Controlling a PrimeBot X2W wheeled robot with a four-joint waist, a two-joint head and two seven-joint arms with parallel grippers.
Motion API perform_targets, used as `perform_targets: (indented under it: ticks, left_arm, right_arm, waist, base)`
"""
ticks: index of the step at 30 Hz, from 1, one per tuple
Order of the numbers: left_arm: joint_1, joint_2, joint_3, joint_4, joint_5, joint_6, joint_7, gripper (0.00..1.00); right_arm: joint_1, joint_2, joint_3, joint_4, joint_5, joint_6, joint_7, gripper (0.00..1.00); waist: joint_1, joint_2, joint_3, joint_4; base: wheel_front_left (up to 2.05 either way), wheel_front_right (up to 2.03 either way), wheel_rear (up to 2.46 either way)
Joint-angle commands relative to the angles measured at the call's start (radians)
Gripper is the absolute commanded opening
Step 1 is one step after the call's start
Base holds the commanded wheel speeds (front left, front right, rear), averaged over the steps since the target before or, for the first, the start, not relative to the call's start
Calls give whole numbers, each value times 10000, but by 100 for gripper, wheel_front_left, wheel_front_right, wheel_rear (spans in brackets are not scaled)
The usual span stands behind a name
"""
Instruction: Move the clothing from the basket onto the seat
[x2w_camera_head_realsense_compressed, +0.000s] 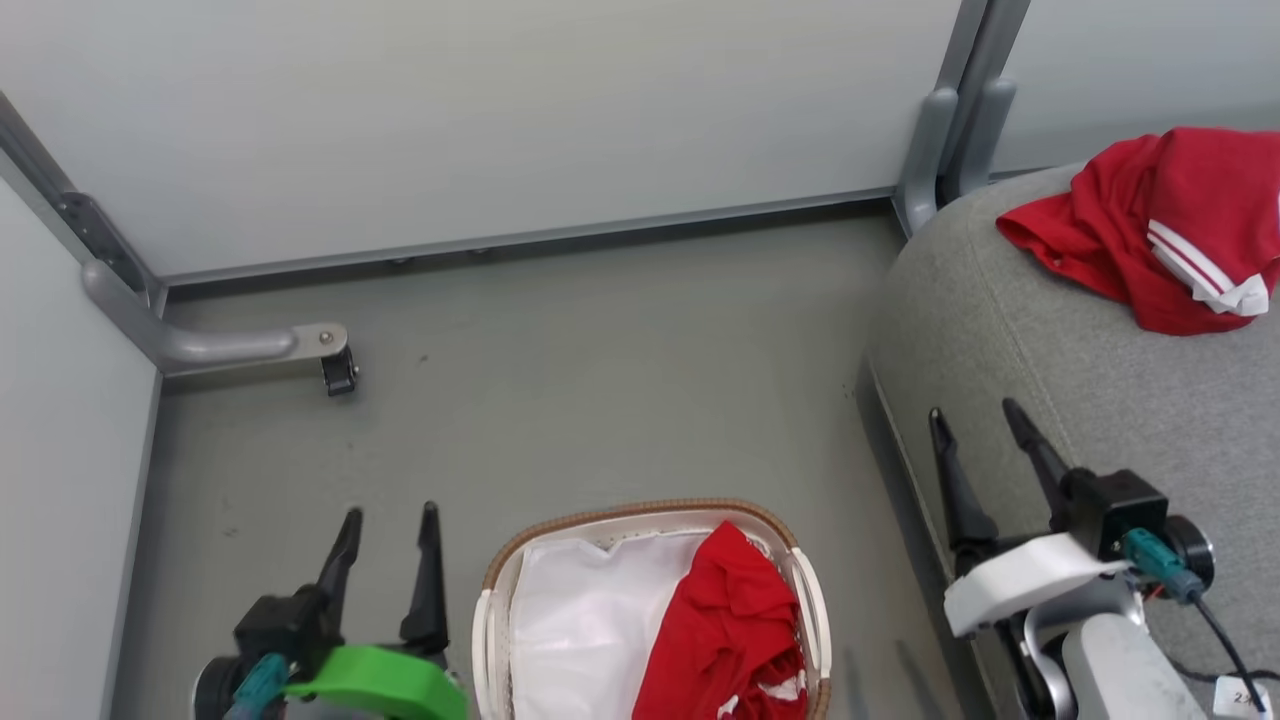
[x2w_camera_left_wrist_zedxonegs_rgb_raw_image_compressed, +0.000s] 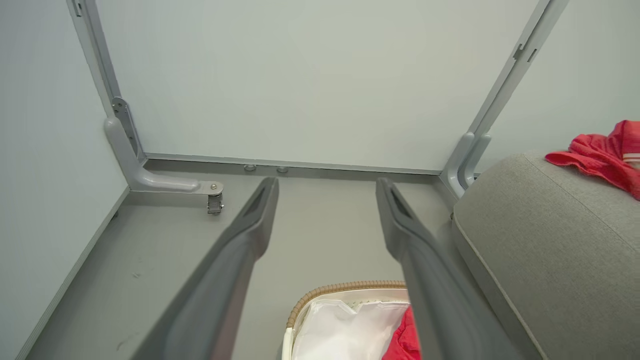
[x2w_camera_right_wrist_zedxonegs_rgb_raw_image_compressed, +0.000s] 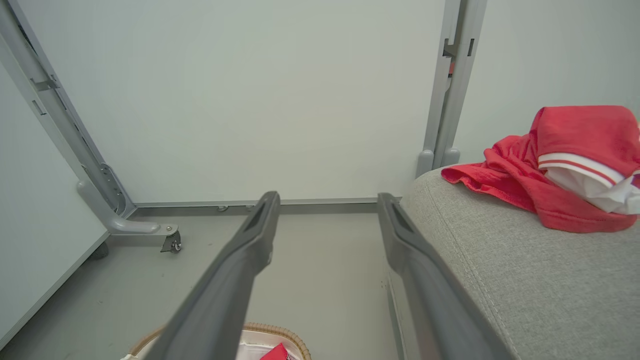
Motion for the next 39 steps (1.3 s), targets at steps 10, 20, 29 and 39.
perform_targets:
  ticks: [10,20,29,39]
  left_arm:
    - [-3076,10,-2481,1732,334,-227,1,100]
    - [-5661,30,-4510,4252,12,-282,1,100]
    - [-7146,33,-6469,6292,-561,-293,72,100]
    - [-8549,36,-7500,7964,-1013,-295,235,100]
  right_arm:
    - [-1531,-37,-1369,-936,-827,-14,-20,100]
    - [-2966,-32,-1755,-2115,-893,-14,-20,100]
    - [-3739,-30,-1158,-3375,-632,-14,-20,100]
    - [-4077,-27,-786,-4356,-343,-14,-20,100]
  waist:
    - [0,0,2911,-230]
    - [0,0,5287,-1055]
    - [0,0,6812,-1918]
    - [0,0,8023,-2604]
  base:
    - [0,0,0]
    - [0,0,0]
    - [0,0,0]
    - [0,0,0]
